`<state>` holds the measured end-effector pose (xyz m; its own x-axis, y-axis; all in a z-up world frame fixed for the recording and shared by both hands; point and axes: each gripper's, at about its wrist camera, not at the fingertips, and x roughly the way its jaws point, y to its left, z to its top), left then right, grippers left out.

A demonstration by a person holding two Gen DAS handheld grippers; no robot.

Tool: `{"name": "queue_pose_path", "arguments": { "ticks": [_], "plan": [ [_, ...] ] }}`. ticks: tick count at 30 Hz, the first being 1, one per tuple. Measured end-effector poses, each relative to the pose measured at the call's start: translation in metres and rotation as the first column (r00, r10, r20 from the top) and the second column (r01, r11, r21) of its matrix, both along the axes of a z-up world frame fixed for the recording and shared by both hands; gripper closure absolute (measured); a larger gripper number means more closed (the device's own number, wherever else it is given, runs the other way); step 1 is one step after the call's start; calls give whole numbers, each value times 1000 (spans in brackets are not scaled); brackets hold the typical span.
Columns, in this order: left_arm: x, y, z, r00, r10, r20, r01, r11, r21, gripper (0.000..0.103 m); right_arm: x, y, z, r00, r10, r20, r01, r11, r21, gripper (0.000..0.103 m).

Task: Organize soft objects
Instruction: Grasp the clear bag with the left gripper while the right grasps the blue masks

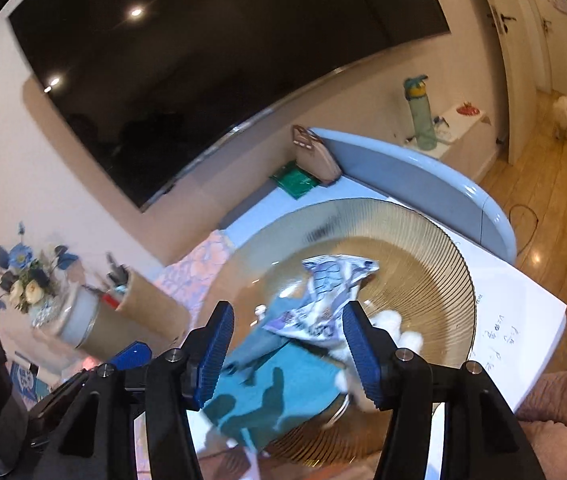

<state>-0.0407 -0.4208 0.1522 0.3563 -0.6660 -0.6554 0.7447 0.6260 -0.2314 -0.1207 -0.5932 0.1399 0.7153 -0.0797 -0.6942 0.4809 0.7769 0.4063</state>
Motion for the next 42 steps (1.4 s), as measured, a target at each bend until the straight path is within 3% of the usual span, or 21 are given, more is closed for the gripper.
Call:
{"name": "queue_pose_path", "arguments": {
  "ticks": [8, 11, 14, 20, 22, 25, 29, 33, 35, 39, 42],
  "plan": [
    [-24, 102, 51, 991, 116, 63, -112, 992, -54, 51, -4, 96, 46, 982, 181, 56, -173, 977, -121, 41],
    [-25, 156, 70, 971, 212, 113, -206, 976, -65, 39, 4, 140, 56, 958, 282, 60, -269, 949, -164, 40],
    [-27, 214, 90, 930, 318, 182, -312, 948, -63, 38, 15, 185, 61, 924, 379, 57, -362, 911, -198, 39],
    [-25, 323, 123, 816, 512, 269, -515, 855, -67, 36, 46, 265, 58, 840, 542, 29, -523, 823, -222, 39],
    [-23, 352, 126, 778, 562, 281, -567, 821, -72, 29, 56, 288, 56, 817, 577, 19, -559, 798, -223, 39],
    [-9, 390, 106, 741, 618, 261, -627, 777, -59, 26, 74, 319, 44, 784, 621, -17, -608, 761, -226, 39],
    [28, 411, 51, 749, 633, 196, -648, 761, 16, 26, 108, 355, 14, 737, 670, -89, -672, 714, -195, 39],
    [62, 422, -19, 767, 626, 140, -640, 760, 115, 26, 141, 378, -11, 701, 697, -153, -713, 678, -178, 39],
    [80, 422, -49, 776, 622, 103, -630, 763, 145, 26, 159, 399, -19, 667, 723, -178, -745, 642, -182, 39],
    [109, 427, -90, 795, 604, 46, -604, 783, 153, 27, 193, 448, -31, 588, 776, -227, -808, 554, -199, 39],
    [126, 429, -109, 807, 590, -4, -584, 799, 141, 28, 216, 477, -42, 540, 808, -236, -842, 522, -138, 39]
  ]
}}
